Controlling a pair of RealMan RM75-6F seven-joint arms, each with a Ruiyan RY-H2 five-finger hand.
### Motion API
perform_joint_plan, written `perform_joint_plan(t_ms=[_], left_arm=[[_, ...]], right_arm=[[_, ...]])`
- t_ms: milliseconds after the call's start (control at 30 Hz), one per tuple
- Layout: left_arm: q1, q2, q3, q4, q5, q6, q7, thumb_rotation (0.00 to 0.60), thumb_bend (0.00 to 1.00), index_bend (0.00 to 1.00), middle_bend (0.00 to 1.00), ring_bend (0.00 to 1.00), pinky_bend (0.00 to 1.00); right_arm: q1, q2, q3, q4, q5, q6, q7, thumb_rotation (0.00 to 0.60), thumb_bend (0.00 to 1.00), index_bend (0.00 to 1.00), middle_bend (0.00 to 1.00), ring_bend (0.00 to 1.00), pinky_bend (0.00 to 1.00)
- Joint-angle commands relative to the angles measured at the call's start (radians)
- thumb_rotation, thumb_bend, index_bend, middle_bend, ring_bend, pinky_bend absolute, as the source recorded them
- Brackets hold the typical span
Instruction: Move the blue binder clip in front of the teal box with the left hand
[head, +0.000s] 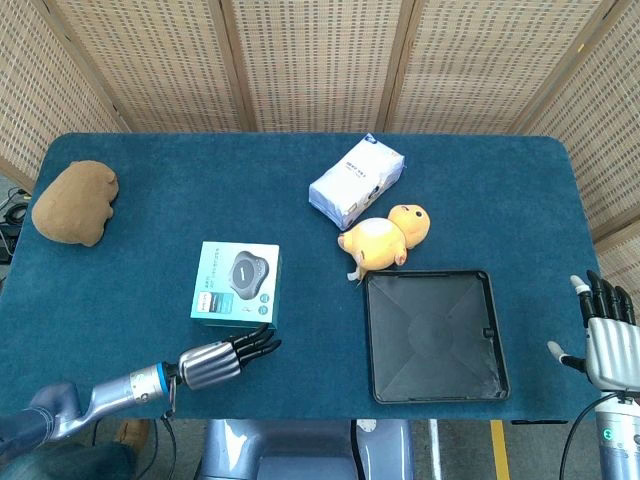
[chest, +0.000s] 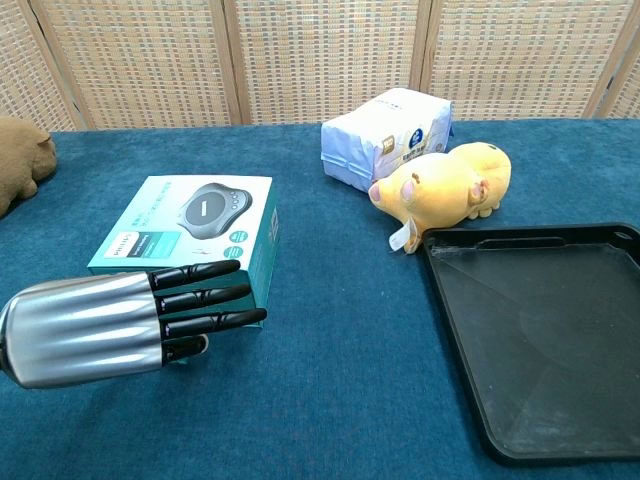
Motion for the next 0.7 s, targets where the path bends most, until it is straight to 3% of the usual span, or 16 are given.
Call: perform_joint_plan(t_ms=[33, 333, 533, 600, 700], left_arm=[[-0.001, 0.005, 0.004, -0.003, -0.002, 0.007, 0.000, 0.600, 0.21, 0.36, 0.00, 0.00, 0.00], [-0.005, 0.047, 0.002, -0.053, 0.004, 0.097, -0.031, 0.600, 0.21, 0.24, 0.00, 0.00, 0.00], [0.000, 0.131, -0.034, -0.154, -0.022, 0.238, -0.137, 0.600, 0.21, 0.04, 0.00, 0.00, 0.00], [0.009, 0.173, -0.054, -0.208, -0.059, 0.279, -0.209, 0.600, 0.18, 0.00, 0.00, 0.00, 0.00], [0.056, 0.251, -0.105, -0.328, -0.214, 0.294, -0.334, 0.600, 0.14, 0.00, 0.00, 0.00, 0.00]], right_arm=[[-0.001, 0.001, 0.001, -0.002, 0.001, 0.001, 0.002, 0.600, 0.00, 0.08, 0.00, 0.00, 0.00], [-0.003, 0.006, -0.001, -0.010, -0.004, 0.004, 0.006, 0.600, 0.00, 0.08, 0.00, 0.00, 0.00], [-0.006, 0.010, -0.003, -0.017, -0.008, 0.008, 0.009, 0.600, 0.00, 0.08, 0.00, 0.00, 0.00], [-0.007, 0.012, -0.004, -0.021, -0.012, 0.010, 0.010, 0.600, 0.00, 0.08, 0.00, 0.00, 0.00], [-0.009, 0.015, -0.006, -0.028, -0.020, 0.015, 0.013, 0.600, 0.00, 0.08, 0.00, 0.00, 0.00]])
